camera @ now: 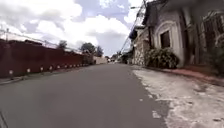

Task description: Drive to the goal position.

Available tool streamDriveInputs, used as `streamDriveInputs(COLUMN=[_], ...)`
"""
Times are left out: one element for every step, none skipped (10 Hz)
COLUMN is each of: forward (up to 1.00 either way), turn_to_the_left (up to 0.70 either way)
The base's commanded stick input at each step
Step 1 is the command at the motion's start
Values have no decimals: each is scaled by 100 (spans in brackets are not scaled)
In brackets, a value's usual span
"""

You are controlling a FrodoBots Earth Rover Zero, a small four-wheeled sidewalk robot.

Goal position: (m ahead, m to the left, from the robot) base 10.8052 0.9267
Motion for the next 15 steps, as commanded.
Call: streamDriveInputs(forward=[100, 100, 100, 100, 100, 100, 100, 100, 100, 100, 100, 100, 100, 100, 100], turn_to_the_left=[0, 0, 0, 0, 0, 0, 0, 0, 0, 0, 0, 0, 0, 0, 0])
